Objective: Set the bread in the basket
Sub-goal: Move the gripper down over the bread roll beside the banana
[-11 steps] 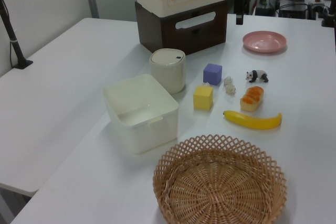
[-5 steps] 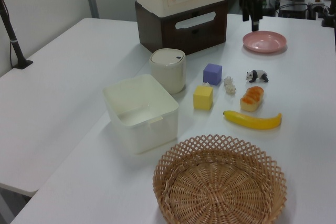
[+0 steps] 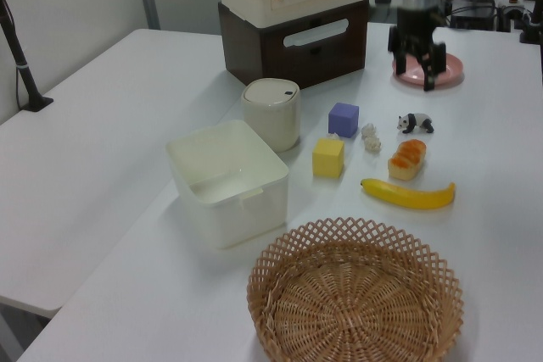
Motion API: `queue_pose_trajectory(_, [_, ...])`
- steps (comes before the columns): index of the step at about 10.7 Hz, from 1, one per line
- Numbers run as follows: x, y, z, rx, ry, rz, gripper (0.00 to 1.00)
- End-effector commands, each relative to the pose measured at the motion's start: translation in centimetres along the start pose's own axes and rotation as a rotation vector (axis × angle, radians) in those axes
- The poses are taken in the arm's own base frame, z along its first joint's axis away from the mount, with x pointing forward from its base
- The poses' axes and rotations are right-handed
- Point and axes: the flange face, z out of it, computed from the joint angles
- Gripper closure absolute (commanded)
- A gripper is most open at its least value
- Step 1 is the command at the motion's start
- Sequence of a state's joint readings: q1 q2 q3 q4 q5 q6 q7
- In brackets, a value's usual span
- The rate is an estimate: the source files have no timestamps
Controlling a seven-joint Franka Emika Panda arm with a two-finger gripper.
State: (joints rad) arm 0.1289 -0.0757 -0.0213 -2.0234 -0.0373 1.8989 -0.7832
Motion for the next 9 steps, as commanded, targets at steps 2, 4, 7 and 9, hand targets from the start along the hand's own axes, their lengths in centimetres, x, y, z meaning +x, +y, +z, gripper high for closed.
queue_pose_trajectory(2, [0.4, -3.8, 7.1, -0.036, -0.005, -0.230, 0.00])
queue_pose_trajectory(4, [0.7, -4.0, 10.3, -0.027, -0.022, -0.357, 0.00])
queue_pose_trajectory(7, [2.4, -4.1, 14.1, -0.045, -0.052, -0.421, 0.00])
queue_pose_trajectory(9, [2.7, -3.6, 15.1, -0.065, -0.061, -0.435, 0.01])
